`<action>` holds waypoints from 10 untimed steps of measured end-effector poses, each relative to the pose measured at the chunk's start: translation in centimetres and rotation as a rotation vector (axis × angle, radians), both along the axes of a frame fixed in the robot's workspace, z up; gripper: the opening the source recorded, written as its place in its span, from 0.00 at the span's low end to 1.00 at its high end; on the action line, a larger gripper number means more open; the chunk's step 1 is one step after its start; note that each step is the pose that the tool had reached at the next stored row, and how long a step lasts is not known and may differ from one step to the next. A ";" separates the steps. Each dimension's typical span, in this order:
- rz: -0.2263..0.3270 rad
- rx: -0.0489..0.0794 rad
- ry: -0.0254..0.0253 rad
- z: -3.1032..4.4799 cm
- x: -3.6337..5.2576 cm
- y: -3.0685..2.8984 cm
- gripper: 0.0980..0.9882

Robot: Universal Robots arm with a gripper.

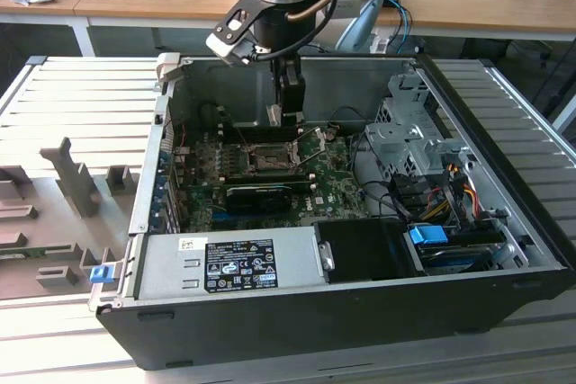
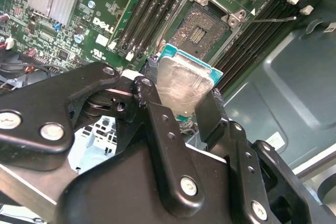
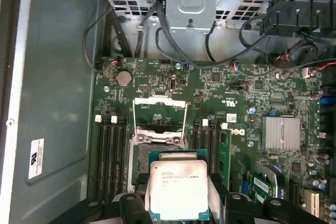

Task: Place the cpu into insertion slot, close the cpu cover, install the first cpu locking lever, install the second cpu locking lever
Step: 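Place the cpu into insertion slot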

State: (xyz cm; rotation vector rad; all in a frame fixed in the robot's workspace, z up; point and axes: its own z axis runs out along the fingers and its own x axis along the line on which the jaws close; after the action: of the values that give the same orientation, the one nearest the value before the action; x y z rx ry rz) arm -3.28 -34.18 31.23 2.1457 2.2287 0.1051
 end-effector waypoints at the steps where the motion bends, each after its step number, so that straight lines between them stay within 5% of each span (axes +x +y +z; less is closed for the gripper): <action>1: -0.004 0.000 0.0000 0.00 0.00 0.00 0.48; 10: -0.019 0.000 0.0001 -0.79 -0.02 0.08 0.48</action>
State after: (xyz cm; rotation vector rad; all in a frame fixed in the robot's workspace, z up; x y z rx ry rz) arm -3.31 -34.10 30.44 2.1661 2.2081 0.1043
